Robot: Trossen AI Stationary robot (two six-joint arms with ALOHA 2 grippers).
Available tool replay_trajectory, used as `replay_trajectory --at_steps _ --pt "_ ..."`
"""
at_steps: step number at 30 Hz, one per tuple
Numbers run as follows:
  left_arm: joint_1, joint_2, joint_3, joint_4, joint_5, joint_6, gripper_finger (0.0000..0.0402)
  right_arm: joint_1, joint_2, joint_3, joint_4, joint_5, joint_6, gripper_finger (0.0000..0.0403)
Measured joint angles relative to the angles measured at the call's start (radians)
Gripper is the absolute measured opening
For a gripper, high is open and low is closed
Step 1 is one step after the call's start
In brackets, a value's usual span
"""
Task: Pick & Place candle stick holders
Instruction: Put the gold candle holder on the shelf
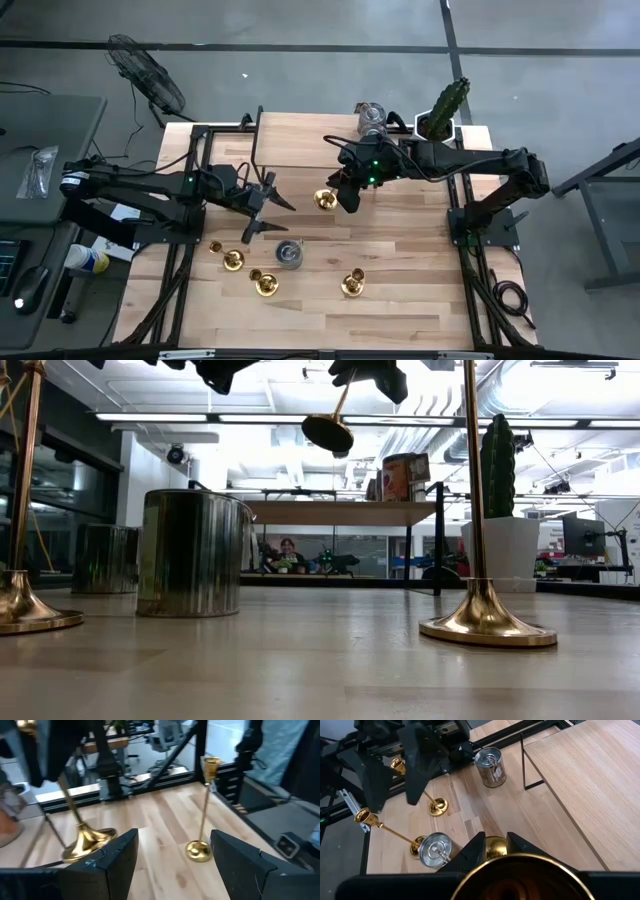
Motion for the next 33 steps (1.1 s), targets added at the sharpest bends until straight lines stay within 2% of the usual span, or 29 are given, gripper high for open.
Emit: replay_trajectory --at_steps 3,8,13,17,23,29,33 --pt "0.0 0.0 0.0 -0.009 0.003 -0.023 0.0243 0.0 0.0 0.0 0.0 0.0 -0.001 0.0061" --pt "0.0 0.001 0.0 0.007 -0.17 -0.047 0.0243 0.0 0.0 0.0 0.0 -0.003 -0.001 0.0061" --pt "0.007 0.069 0.001 0.15 -0.319 -0.038 0.0243 0.0 0.0 0.0 0.019 -0.003 -0.001 0.0061" --pt "0.029 0.174 0.063 0.146 -0.317 -0.058 0.0243 0.0 0.0 0.0 0.023 -0.003 -0.001 0.0061" --pt "0.029 0.342 0.228 0.114 -0.398 -0.062 0.0243 0.0 0.0 0.0 0.023 -0.002 -0.001 0.0061" --pt "0.03 0.449 0.347 0.007 -0.4 -0.09 0.0243 0.0 0.0 0.0 0.023 0.0 -0.005 0.0061" --pt "0.029 0.478 0.368 -0.006 -0.416 -0.134 0.0239 0.0 0.0 0.0 0.024 0.0 -0.018 0.0061"
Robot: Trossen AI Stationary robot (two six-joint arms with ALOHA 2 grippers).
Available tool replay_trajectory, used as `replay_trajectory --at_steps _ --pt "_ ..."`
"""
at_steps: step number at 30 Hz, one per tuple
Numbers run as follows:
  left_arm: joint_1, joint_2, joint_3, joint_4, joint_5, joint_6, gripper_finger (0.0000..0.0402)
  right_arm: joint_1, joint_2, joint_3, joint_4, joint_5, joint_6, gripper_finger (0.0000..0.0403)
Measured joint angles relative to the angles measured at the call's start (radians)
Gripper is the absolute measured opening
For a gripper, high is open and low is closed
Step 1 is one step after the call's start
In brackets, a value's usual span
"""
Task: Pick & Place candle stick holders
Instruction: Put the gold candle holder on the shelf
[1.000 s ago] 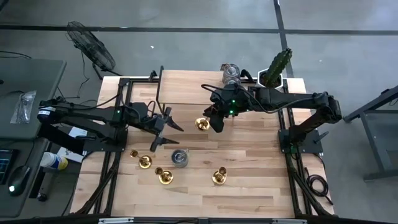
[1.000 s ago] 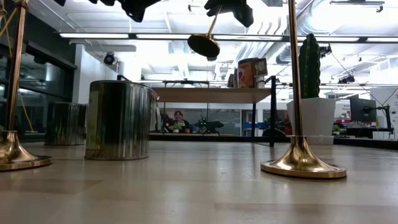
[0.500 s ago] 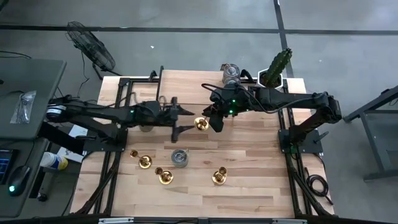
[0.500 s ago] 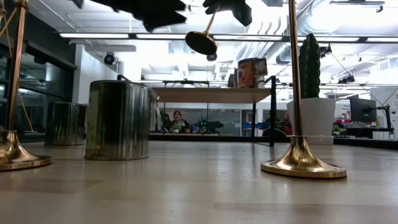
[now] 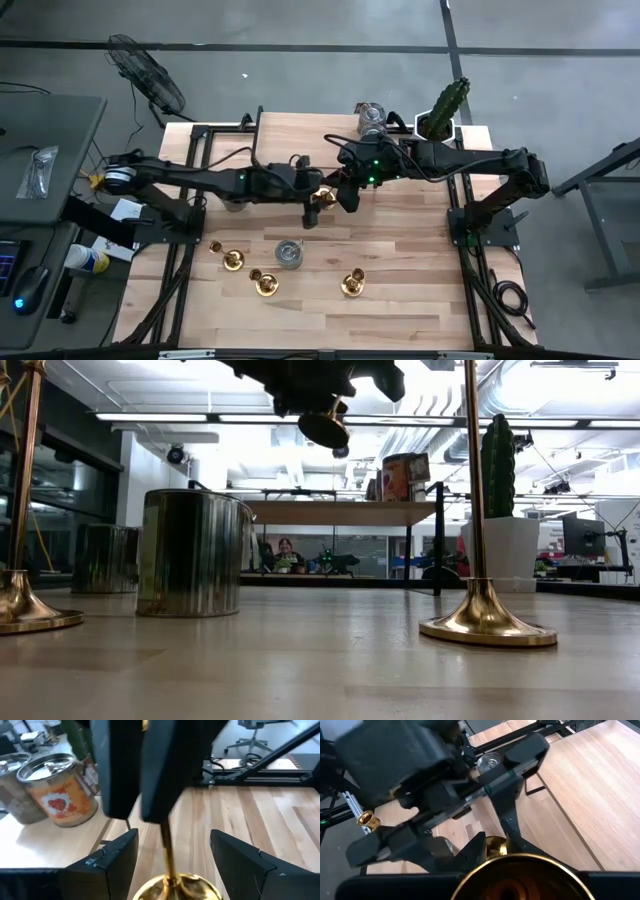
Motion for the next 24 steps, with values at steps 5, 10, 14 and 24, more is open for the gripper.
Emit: replay_trajectory --at_steps 5,10,14,24 --pt "0.0 0.006 0.0 0.002 -0.047 -0.043 0.0199 0.0 0.0 0.0 0.001 -0.003 -0.003 0.0061" --pt "0.0 0.006 0.0 0.013 -0.036 -0.045 0.0137 0.0 0.0 0.0 0.001 -0.003 -0.009 0.0061" --pt "-0.001 0.006 0.0 0.009 -0.036 -0.045 0.0086 0.0 0.0 0.0 0.001 -0.004 -0.01 0.0061" --pt "-0.001 0.005 0.0 0.008 -0.029 -0.068 0.0013 0.0 0.0 0.0 -0.005 -0.004 -0.024 0.0061"
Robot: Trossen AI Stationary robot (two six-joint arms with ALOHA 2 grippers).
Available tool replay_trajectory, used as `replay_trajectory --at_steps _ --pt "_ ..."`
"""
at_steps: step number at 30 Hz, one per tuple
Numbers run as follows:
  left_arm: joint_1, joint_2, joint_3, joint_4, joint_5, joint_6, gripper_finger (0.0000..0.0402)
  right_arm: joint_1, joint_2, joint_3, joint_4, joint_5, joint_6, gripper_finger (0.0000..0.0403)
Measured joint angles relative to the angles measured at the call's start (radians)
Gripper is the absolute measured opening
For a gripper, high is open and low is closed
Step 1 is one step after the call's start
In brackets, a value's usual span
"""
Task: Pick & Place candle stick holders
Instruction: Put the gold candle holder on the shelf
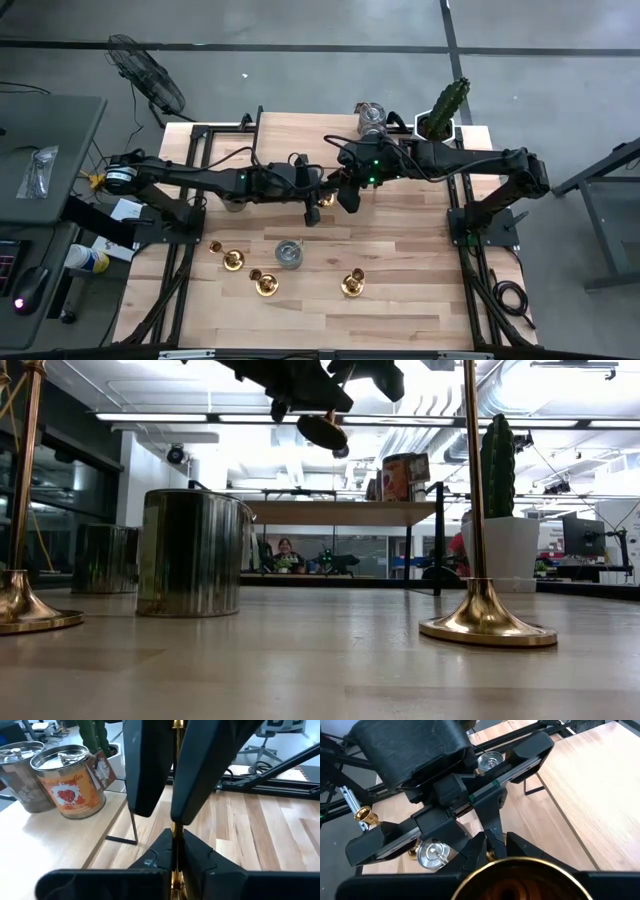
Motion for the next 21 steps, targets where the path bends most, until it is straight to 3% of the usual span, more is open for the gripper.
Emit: replay_trajectory --at_steps 12,21 --pt "0.0 0.0 0.0 -0.001 0.004 -0.005 0.0009 0.0 0.0 0.0 0.0 -0.003 0.003 0.0062" --pt "0.0 0.0 0.0 -0.003 0.005 -0.013 0.0009 0.0 0.0 0.0 0.002 -0.003 0.015 0.0136"
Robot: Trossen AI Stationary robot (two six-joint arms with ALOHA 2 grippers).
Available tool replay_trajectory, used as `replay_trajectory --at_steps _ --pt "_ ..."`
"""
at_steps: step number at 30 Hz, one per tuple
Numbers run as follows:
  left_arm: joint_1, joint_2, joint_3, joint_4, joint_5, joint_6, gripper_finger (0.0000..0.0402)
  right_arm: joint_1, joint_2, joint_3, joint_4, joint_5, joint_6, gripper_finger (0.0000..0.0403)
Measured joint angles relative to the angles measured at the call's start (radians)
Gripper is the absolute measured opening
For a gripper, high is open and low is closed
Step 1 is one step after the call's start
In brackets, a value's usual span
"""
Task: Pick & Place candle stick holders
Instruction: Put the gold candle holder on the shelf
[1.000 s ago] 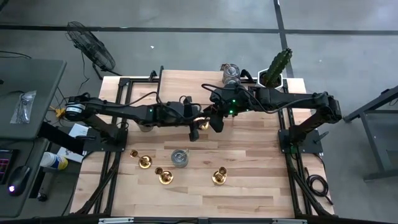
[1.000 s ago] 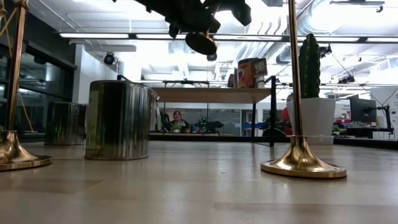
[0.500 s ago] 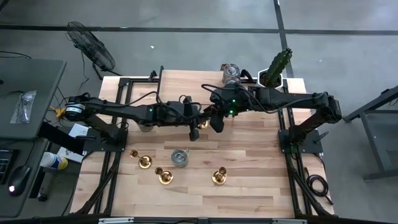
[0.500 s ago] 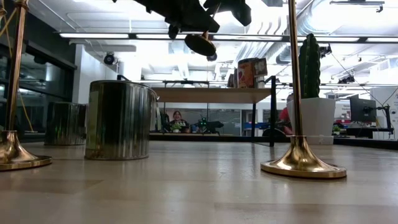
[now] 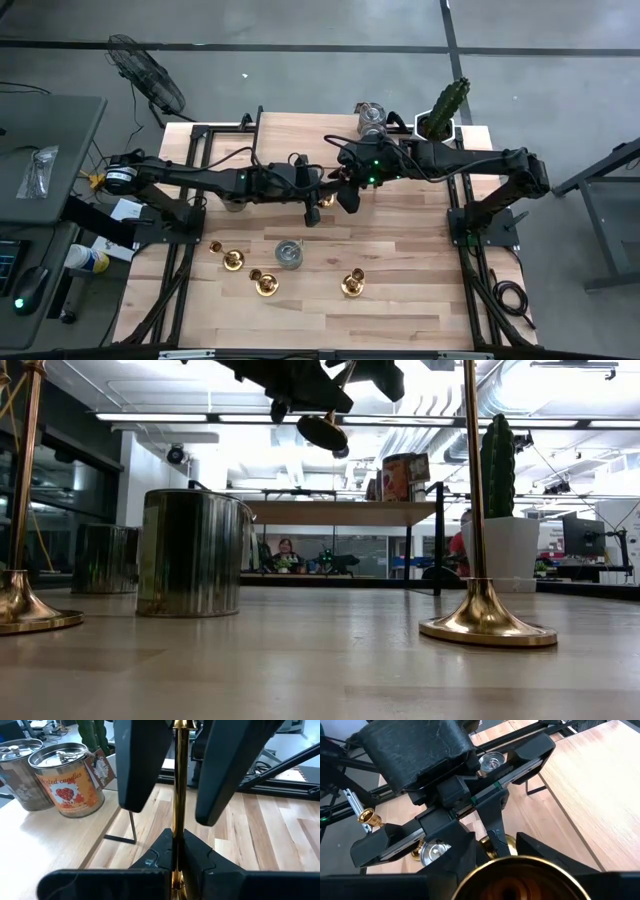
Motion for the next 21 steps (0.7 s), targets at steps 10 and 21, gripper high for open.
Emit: replay_trajectory --at_steps 10,21 --pt "0.0 -0.009 -0.001 -0.014 -0.035 -0.013 0.0009 0.0 -0.026 0.0 -0.085 0.003 0.011 0.02" --pt "0.054 -0.07 -0.001 -0.089 -0.194 -0.017 0.0009 0.0 -0.123 0.0 -0.318 0.03 0.067 0.0255"
